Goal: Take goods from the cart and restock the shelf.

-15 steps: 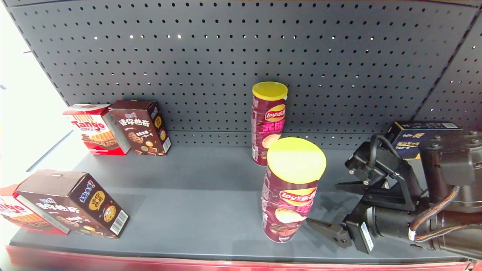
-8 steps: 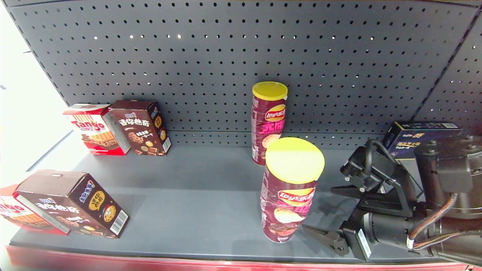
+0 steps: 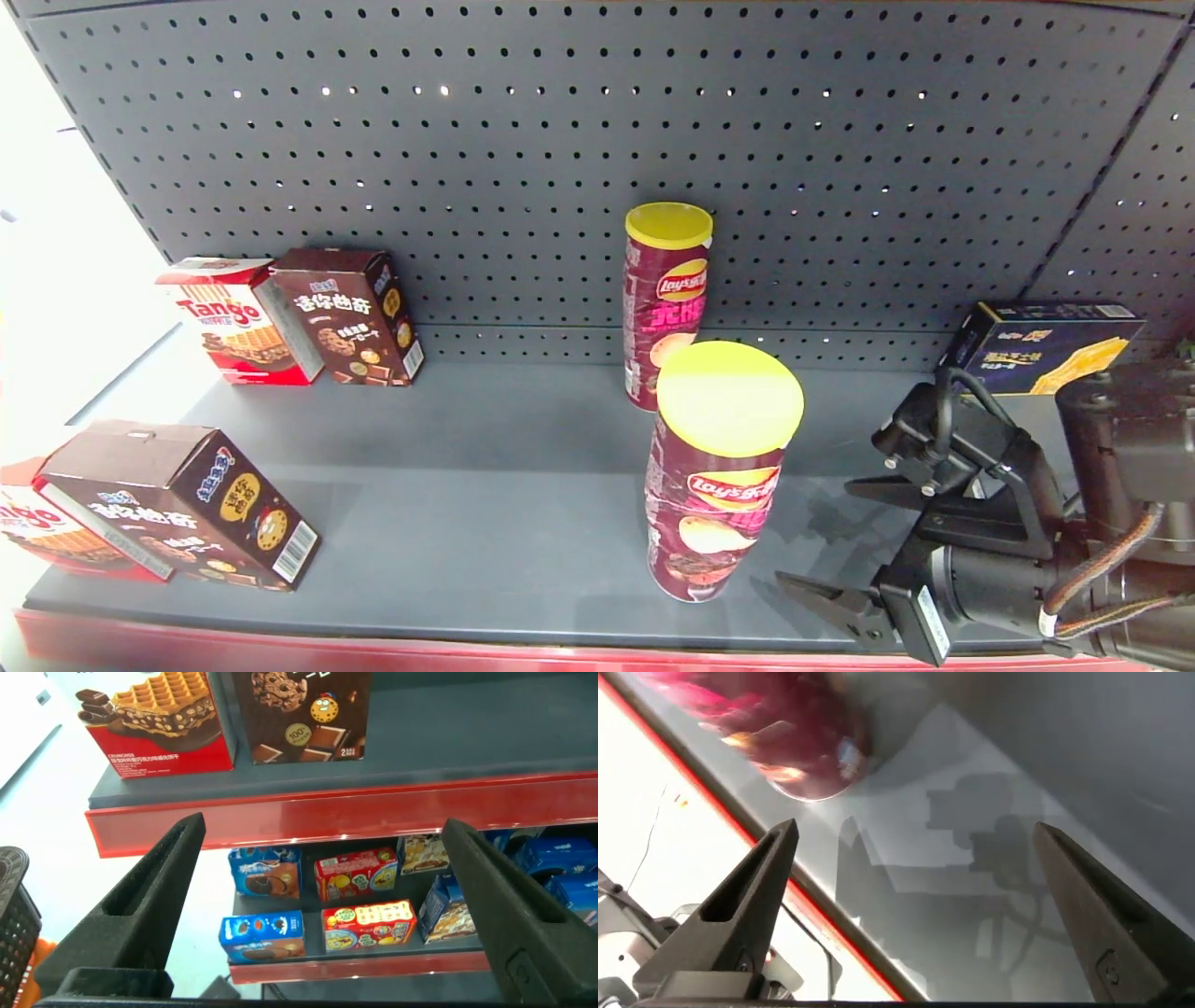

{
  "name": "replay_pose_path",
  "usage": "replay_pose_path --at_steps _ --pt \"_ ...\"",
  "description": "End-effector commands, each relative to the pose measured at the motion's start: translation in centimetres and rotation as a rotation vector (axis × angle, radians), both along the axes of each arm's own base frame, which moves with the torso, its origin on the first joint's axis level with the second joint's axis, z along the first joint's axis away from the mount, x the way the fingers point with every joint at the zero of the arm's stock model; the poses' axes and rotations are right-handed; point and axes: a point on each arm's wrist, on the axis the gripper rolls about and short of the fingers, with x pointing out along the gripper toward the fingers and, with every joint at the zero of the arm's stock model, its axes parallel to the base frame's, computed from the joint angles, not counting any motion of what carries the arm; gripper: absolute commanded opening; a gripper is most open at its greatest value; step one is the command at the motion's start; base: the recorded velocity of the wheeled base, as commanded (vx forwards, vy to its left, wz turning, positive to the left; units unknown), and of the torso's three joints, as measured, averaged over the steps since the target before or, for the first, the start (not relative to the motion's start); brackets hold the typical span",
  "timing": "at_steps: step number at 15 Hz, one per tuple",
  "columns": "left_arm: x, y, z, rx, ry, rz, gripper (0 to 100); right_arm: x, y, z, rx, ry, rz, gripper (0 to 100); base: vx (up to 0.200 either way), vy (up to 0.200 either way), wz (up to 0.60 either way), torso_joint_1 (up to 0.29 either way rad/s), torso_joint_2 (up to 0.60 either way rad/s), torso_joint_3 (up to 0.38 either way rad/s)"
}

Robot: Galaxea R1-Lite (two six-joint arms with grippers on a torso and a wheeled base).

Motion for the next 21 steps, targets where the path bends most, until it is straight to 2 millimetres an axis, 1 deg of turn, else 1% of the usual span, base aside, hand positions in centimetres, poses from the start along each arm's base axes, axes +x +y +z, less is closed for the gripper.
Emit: replay_pose_path --at_steps 1,4,6,10,13,14,15,16,18,19,20,21 --pt "0.0 0.0 0.0 0.000 0.002 0.000 100 0.3 0.1 0.5 0.013 -0.014 -0.008 100 0.000 0.000 0.00 0.000 0.00 0.000" --pt "0.0 0.0 0.0 -0.002 0.002 0.000 100 1.5 1.4 0.6 0.016 -0.018 0.001 100 0.000 0.000 0.00 0.000 0.00 0.000" --pt "0.0 0.0 0.0 -0.009 0.000 0.003 100 1.6 2.1 0.5 0.017 -0.020 0.020 100 0.000 0.000 0.00 0.000 0.00 0.000" --pt "0.0 0.0 0.0 -0.009 0.000 0.002 100 1.4 2.4 0.3 0.012 -0.015 0.036 100 0.000 0.000 0.00 0.000 0.00 0.000" --pt "0.0 0.0 0.0 -0.009 0.000 0.002 100 1.3 2.3 0.3 0.013 -0.014 0.032 100 0.000 0.000 0.00 0.000 0.00 0.000" --pt "0.0 0.0 0.0 -0.009 0.002 0.002 100 1.2 1.9 0.4 0.015 -0.020 0.020 100 0.000 0.000 0.00 0.000 0.00 0.000" --pt "0.0 0.0 0.0 -0.009 0.000 0.003 100 1.0 1.1 0.8 0.028 -0.036 -0.006 100 0.000 0.000 0.00 0.000 0.00 0.000" --pt "0.0 0.0 0.0 -0.009 0.000 0.003 100 0.8 -0.3 1.3 0.047 -0.056 -0.046 100 0.000 0.000 0.00 0.000 0.00 0.000" --pt "0.0 0.0 0.0 -0.009 0.000 0.002 100 0.4 -3.7 3.2 0.106 -0.129 -0.165 100 0.000 0.000 0.00 0.000 0.00 0.000" --pt "0.0 0.0 0.0 -0.008 0.002 0.002 100 -0.1 -6.0 4.2 0.140 -0.182 -0.254 100 0.000 0.000 0.00 0.000 0.00 0.000" --pt "0.0 0.0 0.0 -0.008 0.002 0.002 100 -0.6 -7.5 4.9 0.160 -0.221 -0.317 100 0.000 0.000 0.00 0.000 0.00 0.000" --pt "0.0 0.0 0.0 -0.006 0.002 0.002 100 -2.1 -9.7 5.5 0.182 -0.282 -0.414 100 0.000 0.000 0.00 0.000 0.00 0.000"
